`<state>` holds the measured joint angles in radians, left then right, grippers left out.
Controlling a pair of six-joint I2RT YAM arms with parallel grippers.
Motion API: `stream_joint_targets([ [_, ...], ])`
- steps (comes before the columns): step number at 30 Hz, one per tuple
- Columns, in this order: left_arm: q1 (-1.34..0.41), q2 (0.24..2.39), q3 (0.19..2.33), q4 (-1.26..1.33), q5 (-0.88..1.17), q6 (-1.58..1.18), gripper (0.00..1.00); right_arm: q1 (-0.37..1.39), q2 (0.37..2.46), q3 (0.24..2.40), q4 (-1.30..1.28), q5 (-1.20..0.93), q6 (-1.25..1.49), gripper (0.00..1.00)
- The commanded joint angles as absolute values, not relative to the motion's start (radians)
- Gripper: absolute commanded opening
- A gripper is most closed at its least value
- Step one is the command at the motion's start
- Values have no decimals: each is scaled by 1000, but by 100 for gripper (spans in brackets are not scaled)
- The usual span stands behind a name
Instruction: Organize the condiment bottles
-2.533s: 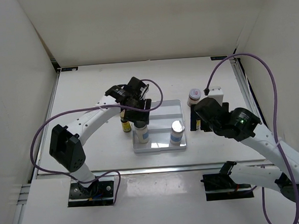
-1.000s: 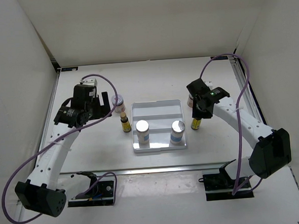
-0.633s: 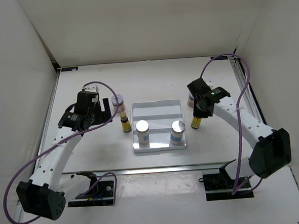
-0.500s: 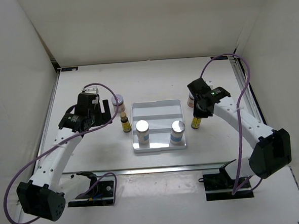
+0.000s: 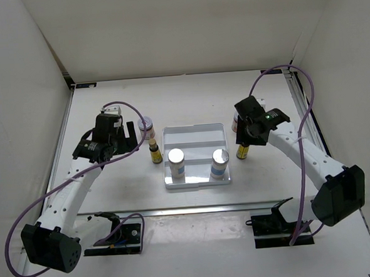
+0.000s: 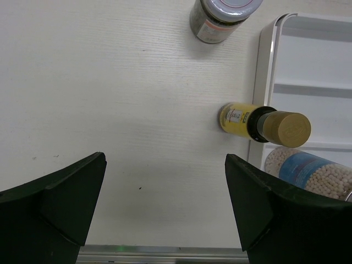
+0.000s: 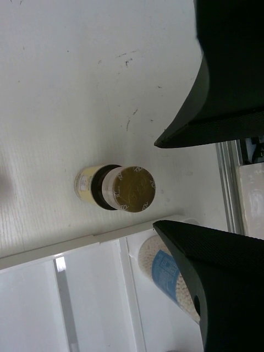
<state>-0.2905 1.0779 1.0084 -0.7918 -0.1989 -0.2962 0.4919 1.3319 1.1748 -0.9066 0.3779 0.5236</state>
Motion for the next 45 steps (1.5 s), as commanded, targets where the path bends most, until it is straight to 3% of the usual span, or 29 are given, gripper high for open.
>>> stream_joint_targets([
  [1, -285, 1072, 1009, -776, -215, -293, 100, 488, 1319, 1186, -888, 380, 509, 60],
  [9, -285, 1081, 1009, -776, -215, -293, 100, 488, 1391, 1220, -867, 426, 482, 58],
  [19, -285, 1110, 1009, -776, -215, -293, 100, 479, 1439, 1229, -822, 436, 471, 45],
  [32, -285, 1111, 1019, -776, -206, -284, 100, 469, 1375, 1209, -824, 387, 462, 0],
  [45, -285, 1111, 1019, -776, -206, -284, 100, 537, 1316, 1354, -885, 376, 430, 0],
])
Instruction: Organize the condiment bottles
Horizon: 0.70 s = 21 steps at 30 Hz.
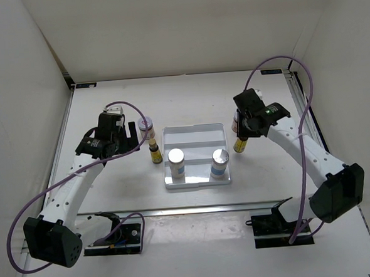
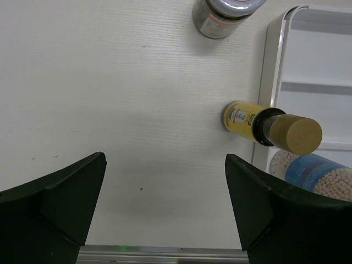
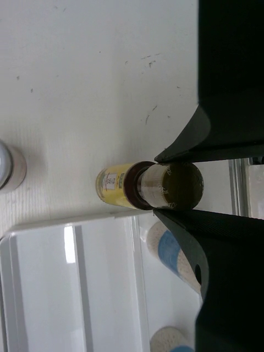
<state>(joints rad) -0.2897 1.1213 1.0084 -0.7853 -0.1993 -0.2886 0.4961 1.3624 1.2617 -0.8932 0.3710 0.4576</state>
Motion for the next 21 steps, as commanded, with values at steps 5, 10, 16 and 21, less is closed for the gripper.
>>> stream_joint_targets([
  [5, -285, 1120, 1019, -776, -206, -284, 100, 606, 1370, 1443, -885, 357, 420, 0],
  [10, -285, 1120, 1019, -776, -206, -284, 100, 635, 1460, 1462, -864, 318, 410, 0],
  [16, -285, 1120, 1019, -776, -206, -284, 100, 635, 1572, 1427, -802, 249, 399, 0],
  [21, -285, 1138, 1019, -776, -193, -284, 100, 635, 1598, 1417, -788, 213, 387, 4],
])
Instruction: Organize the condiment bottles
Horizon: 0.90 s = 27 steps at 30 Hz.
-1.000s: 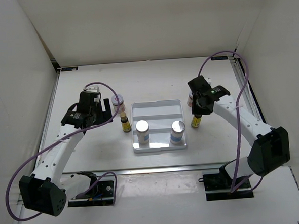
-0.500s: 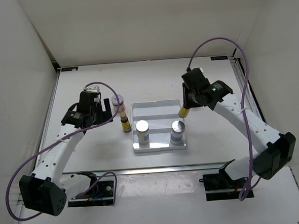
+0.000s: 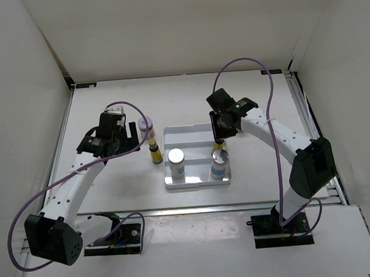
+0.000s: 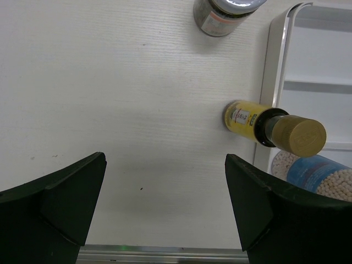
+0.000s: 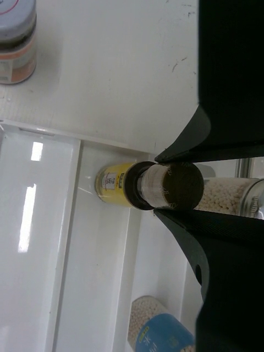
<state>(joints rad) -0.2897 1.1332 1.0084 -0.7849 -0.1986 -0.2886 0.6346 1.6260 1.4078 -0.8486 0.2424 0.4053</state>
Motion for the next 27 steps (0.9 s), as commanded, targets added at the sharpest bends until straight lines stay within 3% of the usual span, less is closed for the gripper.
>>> stream_joint_targets([
  [1, -285, 1138, 1019, -776, -193, -284, 100, 635, 1598, 1417, -788, 203, 387, 14],
  [3, -285, 1138, 1019, -776, -184, -284, 100, 635, 1598, 1408, -788, 202, 387, 40],
  [5, -285, 1147, 1028, -776, -184, -284, 100, 635, 1589, 1408, -801, 202, 387, 50],
  [8, -285, 1138, 1037, -776, -184, -284, 100, 635, 1546, 1445, -847, 256, 387, 89],
  [10, -285, 1138, 1070, -765, -184, -284, 100, 635, 1517, 1468, -856, 284, 387, 99],
  [18, -320, 1305, 1288, -753, 4, -310, 100, 635, 1424, 1497, -900, 304, 367, 99],
  [27, -434, 1434, 1310, -753, -8, -350, 97, 635, 1353, 1396, -920, 304, 367, 99],
])
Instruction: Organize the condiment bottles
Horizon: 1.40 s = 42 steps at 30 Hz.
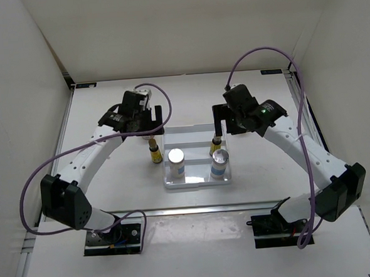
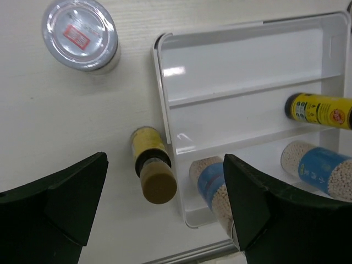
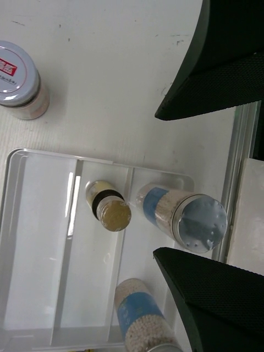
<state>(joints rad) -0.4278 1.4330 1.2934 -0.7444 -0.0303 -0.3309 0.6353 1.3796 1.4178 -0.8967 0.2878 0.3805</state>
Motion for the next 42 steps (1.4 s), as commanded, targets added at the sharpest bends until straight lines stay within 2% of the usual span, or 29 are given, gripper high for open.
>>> stream_joint_targets([
  [1, -443, 1445, 1310, -764, 1, -350, 95, 635, 1344, 1382, -920, 304, 367, 99],
  [6, -443, 1466, 1275, -764, 2, -350, 90, 635, 1344, 1373, -930, 313, 367, 99],
  [13, -443, 1476, 1255, -782, 11, -350, 75, 635, 1344, 1364, -930, 313, 367, 99],
  [23, -465, 1457, 1218, -830, -8, -359, 73, 635, 1344, 1364, -939, 313, 367, 99],
  [30, -465, 1457, 1209, -839, -8, -359, 49, 635, 1344, 1355, -939, 313, 376, 99],
  [36, -465, 1476, 1264, -870, -26, -350, 39, 635, 1344, 1345, -939, 313, 376, 99],
  [42, -474, 1486, 1370, -914, -35, -341, 24, 635, 1335, 1345, -948, 313, 376, 99],
])
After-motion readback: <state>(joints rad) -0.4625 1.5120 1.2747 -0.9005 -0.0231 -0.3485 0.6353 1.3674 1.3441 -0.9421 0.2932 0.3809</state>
